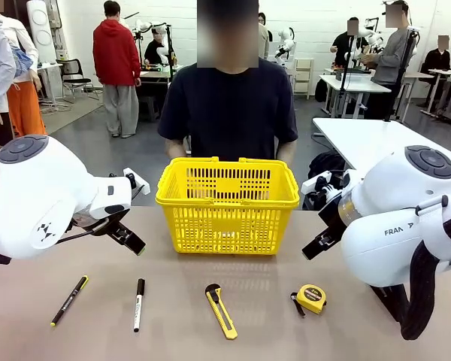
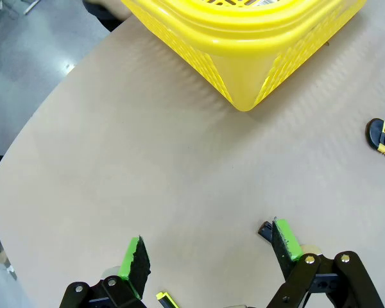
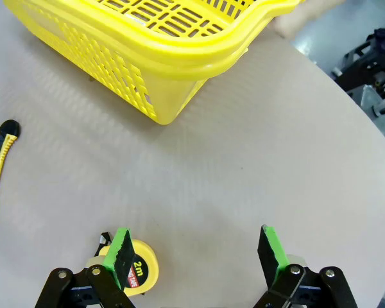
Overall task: Place the items the person wants into the basket.
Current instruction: Pick up the item the person points to and place it in the Market Basket.
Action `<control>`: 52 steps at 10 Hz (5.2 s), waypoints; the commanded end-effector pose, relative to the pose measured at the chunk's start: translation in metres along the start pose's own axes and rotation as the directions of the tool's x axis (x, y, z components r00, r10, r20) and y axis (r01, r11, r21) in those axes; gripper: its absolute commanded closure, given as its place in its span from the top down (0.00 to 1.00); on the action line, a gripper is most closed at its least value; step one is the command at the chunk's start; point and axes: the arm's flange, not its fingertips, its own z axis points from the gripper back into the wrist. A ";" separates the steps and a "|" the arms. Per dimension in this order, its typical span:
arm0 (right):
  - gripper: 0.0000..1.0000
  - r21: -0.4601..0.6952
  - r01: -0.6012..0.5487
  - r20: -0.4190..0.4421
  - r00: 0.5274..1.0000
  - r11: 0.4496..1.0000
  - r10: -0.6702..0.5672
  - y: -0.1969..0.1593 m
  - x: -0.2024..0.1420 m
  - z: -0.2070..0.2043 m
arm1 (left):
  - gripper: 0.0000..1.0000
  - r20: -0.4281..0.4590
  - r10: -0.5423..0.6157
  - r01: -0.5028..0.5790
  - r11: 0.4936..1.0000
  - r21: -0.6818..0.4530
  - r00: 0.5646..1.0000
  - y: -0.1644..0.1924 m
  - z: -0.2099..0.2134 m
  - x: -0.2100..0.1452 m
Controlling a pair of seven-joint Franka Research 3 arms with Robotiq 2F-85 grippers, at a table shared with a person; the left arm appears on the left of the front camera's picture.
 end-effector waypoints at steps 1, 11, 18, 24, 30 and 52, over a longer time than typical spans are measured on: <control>1.00 0.000 0.000 0.000 1.000 1.000 0.000 0.000 0.000 0.000 | 1.00 0.000 0.000 0.000 1.000 0.000 1.000 0.000 0.000 0.000; 1.00 -0.120 -0.001 0.086 0.996 0.993 0.011 0.000 0.019 0.089 | 1.00 0.102 -0.133 0.126 0.989 0.077 0.986 0.001 0.079 0.021; 1.00 -0.293 -0.046 0.123 0.989 0.955 0.086 0.027 0.067 0.325 | 1.00 0.180 -0.298 0.235 0.923 0.306 0.937 -0.028 0.298 0.083; 1.00 -0.294 -0.047 0.152 0.984 0.955 0.095 0.024 0.061 0.340 | 1.00 0.212 -0.298 0.232 0.929 0.289 0.931 -0.033 0.309 0.081; 1.00 0.187 0.062 0.425 0.895 0.980 -0.138 -0.129 -0.081 0.353 | 1.00 0.369 -0.183 0.223 0.972 -0.070 0.911 0.116 0.361 -0.038; 1.00 0.421 0.069 0.553 0.771 0.905 -0.316 -0.217 -0.194 0.430 | 1.00 0.475 0.188 0.009 0.924 -0.381 0.860 0.217 0.400 -0.181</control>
